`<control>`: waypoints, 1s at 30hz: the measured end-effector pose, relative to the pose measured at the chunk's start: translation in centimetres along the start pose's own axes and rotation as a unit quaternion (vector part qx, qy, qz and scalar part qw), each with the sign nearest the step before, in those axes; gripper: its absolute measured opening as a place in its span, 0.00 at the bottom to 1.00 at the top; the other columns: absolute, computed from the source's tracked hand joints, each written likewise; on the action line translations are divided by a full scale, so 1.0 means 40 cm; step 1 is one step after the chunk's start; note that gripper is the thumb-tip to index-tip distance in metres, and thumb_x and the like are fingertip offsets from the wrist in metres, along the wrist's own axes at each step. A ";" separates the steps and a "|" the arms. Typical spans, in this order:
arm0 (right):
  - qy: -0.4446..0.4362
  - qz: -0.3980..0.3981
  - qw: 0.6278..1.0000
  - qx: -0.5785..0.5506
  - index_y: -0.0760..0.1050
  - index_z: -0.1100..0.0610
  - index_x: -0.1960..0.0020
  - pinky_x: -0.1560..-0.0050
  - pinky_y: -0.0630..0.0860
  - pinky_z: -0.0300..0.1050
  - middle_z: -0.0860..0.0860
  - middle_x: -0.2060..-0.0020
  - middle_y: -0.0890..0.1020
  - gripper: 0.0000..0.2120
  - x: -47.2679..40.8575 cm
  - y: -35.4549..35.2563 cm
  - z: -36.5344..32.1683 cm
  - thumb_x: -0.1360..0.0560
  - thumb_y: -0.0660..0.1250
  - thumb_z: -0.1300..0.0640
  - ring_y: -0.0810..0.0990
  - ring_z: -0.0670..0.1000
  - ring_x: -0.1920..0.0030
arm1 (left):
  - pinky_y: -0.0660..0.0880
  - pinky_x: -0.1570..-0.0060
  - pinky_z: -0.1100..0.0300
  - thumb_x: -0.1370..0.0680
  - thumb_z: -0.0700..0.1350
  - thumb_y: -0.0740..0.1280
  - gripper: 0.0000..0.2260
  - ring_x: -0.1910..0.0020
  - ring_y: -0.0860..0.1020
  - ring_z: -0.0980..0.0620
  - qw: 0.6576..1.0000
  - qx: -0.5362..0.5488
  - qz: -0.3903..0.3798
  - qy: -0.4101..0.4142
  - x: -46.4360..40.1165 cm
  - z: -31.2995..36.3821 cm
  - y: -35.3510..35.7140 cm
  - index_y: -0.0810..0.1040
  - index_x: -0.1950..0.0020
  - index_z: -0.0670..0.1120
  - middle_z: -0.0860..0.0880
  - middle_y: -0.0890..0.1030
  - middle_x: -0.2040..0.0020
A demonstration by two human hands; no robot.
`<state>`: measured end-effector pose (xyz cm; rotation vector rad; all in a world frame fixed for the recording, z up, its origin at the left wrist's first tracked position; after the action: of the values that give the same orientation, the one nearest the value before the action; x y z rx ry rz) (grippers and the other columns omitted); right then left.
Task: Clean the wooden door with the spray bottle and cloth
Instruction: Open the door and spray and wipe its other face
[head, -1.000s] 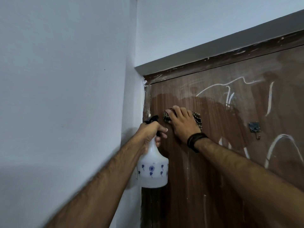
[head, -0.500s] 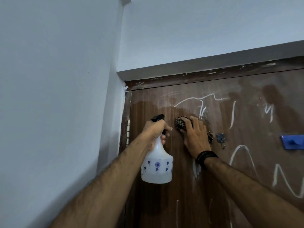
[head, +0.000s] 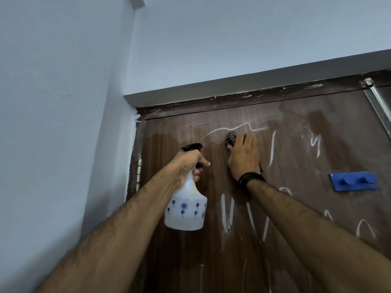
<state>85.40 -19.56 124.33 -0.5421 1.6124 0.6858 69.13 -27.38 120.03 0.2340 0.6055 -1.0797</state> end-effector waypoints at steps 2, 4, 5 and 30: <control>0.027 0.009 0.999 0.016 0.70 0.63 0.36 0.42 0.71 0.52 0.62 0.42 0.73 0.15 -0.033 0.002 0.012 0.20 0.63 0.56 0.72 0.59 0.44 | 0.67 0.79 0.64 0.25 0.33 0.69 0.06 0.78 0.67 0.56 1.000 -0.003 0.009 0.000 -0.007 -0.002 -0.007 0.77 0.49 0.37 0.47 0.73 0.67; 0.042 0.024 0.999 0.017 0.69 0.63 0.36 0.41 0.73 0.55 0.62 0.42 0.73 0.16 -0.032 0.005 0.010 0.20 0.64 0.58 0.73 0.60 0.43 | 0.68 0.78 0.65 0.25 0.34 0.70 0.10 0.77 0.67 0.57 1.000 -0.002 0.018 0.002 -0.013 -0.007 -0.017 0.79 0.44 0.35 0.46 0.75 0.66; 0.042 0.031 0.999 0.015 0.69 0.63 0.35 0.41 0.74 0.56 0.62 0.42 0.73 0.16 -0.021 0.004 0.004 0.21 0.65 0.58 0.73 0.61 0.43 | 0.68 0.77 0.65 0.25 0.34 0.70 0.11 0.77 0.67 0.57 1.000 0.000 0.021 0.002 -0.016 -0.009 -0.021 0.79 0.43 0.34 0.46 0.75 0.65; -0.194 -0.009 0.978 -0.080 0.69 0.56 0.27 0.33 0.70 0.54 0.54 0.35 0.73 0.22 0.004 0.080 -0.164 0.20 0.65 0.53 0.72 0.56 0.37 | 0.67 0.76 0.66 0.25 0.37 0.69 0.03 0.77 0.67 0.58 0.998 -0.043 0.054 0.000 -0.040 0.044 -0.105 0.79 0.52 0.40 0.47 0.77 0.65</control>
<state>78.51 -21.86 125.14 -0.5025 1.1930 0.8547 65.51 -28.95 122.82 0.1904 0.6310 -0.9466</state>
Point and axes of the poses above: each hand's wrist, its own x-axis away from the middle knuckle, its own y-axis out of the palm, z = x × y, the point moved 10 cm from there along -x, towards the middle knuckle
